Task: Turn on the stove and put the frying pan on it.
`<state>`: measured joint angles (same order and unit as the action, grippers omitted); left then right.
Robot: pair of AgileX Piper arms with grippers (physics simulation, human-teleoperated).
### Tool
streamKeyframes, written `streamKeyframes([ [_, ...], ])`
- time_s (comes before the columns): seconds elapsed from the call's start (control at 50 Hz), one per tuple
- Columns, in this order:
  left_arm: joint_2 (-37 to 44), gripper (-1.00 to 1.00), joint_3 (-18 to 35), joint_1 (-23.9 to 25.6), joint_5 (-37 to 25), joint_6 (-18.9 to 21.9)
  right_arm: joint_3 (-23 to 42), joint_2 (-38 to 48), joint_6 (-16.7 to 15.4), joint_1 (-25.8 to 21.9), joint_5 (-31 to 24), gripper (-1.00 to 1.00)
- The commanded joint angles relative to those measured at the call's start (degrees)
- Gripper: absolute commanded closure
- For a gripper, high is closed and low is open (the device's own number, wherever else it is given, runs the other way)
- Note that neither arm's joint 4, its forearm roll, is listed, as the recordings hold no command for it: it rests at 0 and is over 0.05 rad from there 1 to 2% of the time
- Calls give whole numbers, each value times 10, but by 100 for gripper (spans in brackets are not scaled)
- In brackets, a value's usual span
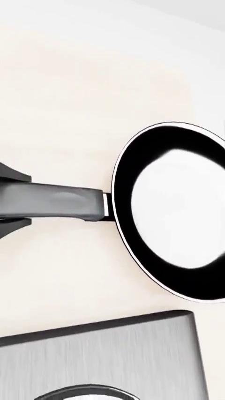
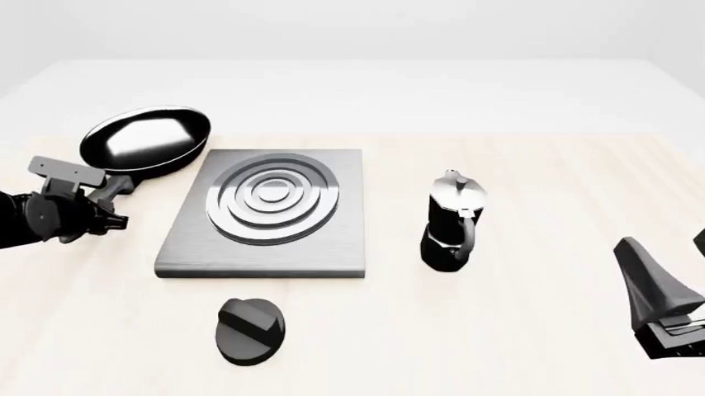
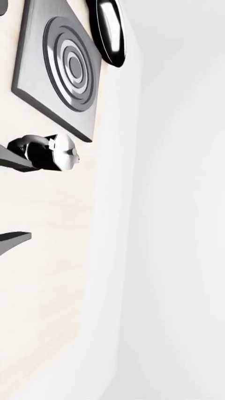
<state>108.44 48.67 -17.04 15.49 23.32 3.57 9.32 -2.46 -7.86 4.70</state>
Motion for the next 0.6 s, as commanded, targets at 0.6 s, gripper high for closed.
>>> streamKeyframes([
  [0.6,-210,100,-86,58,-26,-19,7,-20,0,-4,-21,-100],
])
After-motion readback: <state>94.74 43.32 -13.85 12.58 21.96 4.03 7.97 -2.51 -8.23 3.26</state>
